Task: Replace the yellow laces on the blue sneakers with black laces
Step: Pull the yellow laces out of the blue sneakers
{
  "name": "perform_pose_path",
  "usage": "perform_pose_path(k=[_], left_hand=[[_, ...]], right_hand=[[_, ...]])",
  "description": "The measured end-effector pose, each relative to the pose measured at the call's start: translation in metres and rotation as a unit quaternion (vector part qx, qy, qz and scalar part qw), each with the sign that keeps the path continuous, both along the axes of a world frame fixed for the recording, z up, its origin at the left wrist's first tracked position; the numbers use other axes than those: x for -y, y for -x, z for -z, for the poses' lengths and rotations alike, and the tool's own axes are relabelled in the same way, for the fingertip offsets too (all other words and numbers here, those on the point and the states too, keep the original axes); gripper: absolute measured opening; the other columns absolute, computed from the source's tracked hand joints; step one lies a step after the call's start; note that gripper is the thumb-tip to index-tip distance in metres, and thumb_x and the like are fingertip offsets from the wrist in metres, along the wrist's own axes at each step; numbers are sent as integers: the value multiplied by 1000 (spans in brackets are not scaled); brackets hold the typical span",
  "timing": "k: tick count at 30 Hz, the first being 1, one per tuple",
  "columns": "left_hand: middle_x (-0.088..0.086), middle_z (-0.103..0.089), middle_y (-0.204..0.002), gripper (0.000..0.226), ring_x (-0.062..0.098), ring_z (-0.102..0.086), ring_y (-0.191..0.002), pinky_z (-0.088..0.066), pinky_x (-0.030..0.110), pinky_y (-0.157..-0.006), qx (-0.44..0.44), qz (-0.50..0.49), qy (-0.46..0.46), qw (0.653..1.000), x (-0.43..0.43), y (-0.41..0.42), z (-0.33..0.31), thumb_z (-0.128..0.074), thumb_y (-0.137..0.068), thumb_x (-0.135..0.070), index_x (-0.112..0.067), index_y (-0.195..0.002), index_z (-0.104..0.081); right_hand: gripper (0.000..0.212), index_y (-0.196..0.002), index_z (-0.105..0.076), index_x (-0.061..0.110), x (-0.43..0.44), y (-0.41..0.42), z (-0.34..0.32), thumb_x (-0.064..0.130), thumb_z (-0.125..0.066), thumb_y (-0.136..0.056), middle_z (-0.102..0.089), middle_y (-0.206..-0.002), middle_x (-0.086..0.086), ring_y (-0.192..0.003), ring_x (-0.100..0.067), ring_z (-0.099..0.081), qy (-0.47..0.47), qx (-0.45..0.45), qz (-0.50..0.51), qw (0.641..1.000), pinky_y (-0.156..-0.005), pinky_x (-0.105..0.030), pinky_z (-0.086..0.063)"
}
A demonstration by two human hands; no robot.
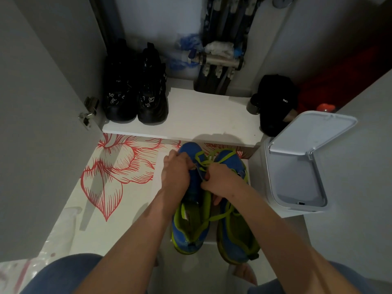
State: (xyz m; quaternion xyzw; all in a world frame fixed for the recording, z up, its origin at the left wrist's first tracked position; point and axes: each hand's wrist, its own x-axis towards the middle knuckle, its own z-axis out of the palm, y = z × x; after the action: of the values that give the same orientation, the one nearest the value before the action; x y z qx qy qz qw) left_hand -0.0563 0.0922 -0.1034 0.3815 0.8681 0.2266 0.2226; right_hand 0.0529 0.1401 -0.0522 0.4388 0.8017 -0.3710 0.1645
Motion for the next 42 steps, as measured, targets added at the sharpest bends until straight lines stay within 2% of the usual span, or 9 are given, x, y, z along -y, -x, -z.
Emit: perform_pose_path(k=[4,6,9,13,23,29,32,35,42], left_hand=[[5,-52,-43,44,21,-51,-50,-41,25,-48,394,-317,-94,858,4,21,-2,-46,-90,4,-2,-48,-56],[1,-55,-48,33,17,-51,-48,-44,21,-47,448,-344,-148,812,6,24,-7,-40,-94,2,-6,-63,-53],[0,-57,-93,24,16,-54,-85,-48,32,-81,187,-175,-135,957,1,12,-17,-41,-94,-5,-12,-104,-62],[4,-61,-109,24,23,-54,-103,-42,33,-83,-91,95,-40,990,0,0,-14,-50,-90,-15,-20,-109,-63],[10,-55,-106,15,25,-54,-100,-44,30,-76,21,-57,-60,996,1,-7,-2,-49,-94,-12,-11,-103,-61],[2,-48,-82,21,10,-45,-64,-41,22,-61,472,-383,-200,769,-1,26,-13,-43,-95,-15,-19,-74,-42],[7,-51,-77,10,17,-51,-67,-43,23,-55,369,-275,-196,866,-2,18,-18,-46,-89,-23,-18,-97,-48],[8,-49,-109,24,24,-46,-107,-45,31,-79,52,-52,-33,997,-2,2,-17,-47,-92,-31,-20,-102,-65],[7,-54,-118,26,24,-43,-115,-38,32,-90,-109,108,71,986,1,-3,-15,-49,-95,-32,-22,-115,-63]], right_hand=[[26,-68,-43,9,-4,-4,1,7,-53,-91,-50,-63,-13,-67,-35,-67,44,-3,33,998,-47,-30,-50],[26,-67,-43,10,-3,-3,1,6,-54,-91,-49,-63,-13,-68,-39,-66,49,-5,33,998,-48,-31,-51],[30,-65,-40,12,-3,-1,3,6,-53,-91,-46,-61,-12,-57,-29,-62,36,5,18,999,-44,-28,-46],[33,-62,-39,13,-4,0,5,8,-54,-91,-46,-57,-10,-40,-18,-52,20,13,6,1000,-39,-24,-42],[27,-68,-39,11,-3,0,2,6,-53,-91,-49,-66,-12,-64,-40,-63,23,8,5,1000,-49,-31,-47],[32,-64,-38,12,-3,-1,2,6,-54,-91,-44,-62,-10,-81,-44,-65,35,3,13,999,-45,-29,-45],[32,-65,-37,13,-2,-1,0,7,-54,-92,-43,-62,-8,-77,-40,-65,29,11,-1,1000,-45,-27,-43],[33,-64,-35,14,-2,-1,2,8,-54,-91,-42,-62,-6,-58,-27,-57,5,20,-21,1000,-47,-25,-38],[31,-66,-35,13,-2,-1,1,8,-54,-90,-44,-63,-5,-75,-35,-65,-5,6,-23,1000,-48,-25,-39]])
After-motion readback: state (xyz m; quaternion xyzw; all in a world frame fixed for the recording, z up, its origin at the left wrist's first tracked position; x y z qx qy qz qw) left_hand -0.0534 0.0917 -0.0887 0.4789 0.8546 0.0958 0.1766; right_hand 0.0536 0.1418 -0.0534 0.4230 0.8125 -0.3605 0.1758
